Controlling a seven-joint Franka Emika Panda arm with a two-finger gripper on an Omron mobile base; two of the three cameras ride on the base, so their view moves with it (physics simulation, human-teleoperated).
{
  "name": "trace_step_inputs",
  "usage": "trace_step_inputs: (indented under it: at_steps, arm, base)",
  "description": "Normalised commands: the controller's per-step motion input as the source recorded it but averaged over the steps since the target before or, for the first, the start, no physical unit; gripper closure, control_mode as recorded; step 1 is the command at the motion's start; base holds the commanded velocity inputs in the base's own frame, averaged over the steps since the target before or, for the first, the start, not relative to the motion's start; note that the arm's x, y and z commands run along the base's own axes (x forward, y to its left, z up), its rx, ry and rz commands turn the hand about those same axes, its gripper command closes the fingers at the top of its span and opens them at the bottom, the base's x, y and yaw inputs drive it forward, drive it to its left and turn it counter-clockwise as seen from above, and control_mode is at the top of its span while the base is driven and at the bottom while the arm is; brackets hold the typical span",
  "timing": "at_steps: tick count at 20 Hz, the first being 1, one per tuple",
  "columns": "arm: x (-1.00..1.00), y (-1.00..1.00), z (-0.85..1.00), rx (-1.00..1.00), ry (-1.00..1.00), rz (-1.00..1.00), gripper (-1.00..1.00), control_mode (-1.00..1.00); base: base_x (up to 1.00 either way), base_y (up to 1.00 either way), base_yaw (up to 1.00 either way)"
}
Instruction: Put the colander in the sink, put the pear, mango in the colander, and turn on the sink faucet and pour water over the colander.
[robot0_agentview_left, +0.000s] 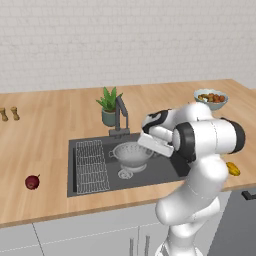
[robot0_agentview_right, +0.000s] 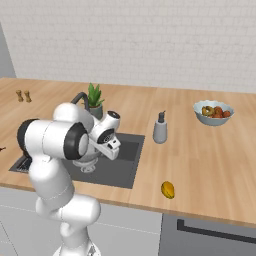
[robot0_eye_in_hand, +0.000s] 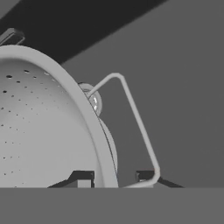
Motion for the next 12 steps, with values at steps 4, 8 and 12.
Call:
trace_step_inputs:
  at_steps: [4,8,12]
  arm:
    - [0.21,0.13,-0.43,-0.01,0.0,0.0,1.0,-1.0]
    - [0.25,0.01,-0.32,0.0,0.0,0.0,1.0,-1.0]
    - [0.08,0.03,-0.42,0.0,0.0,0.01,1.0,-1.0]
  base:
    - [0.0,0.0,0.0]
    - [0.0,0.0,0.0]
    - [0.0,0.0,0.0]
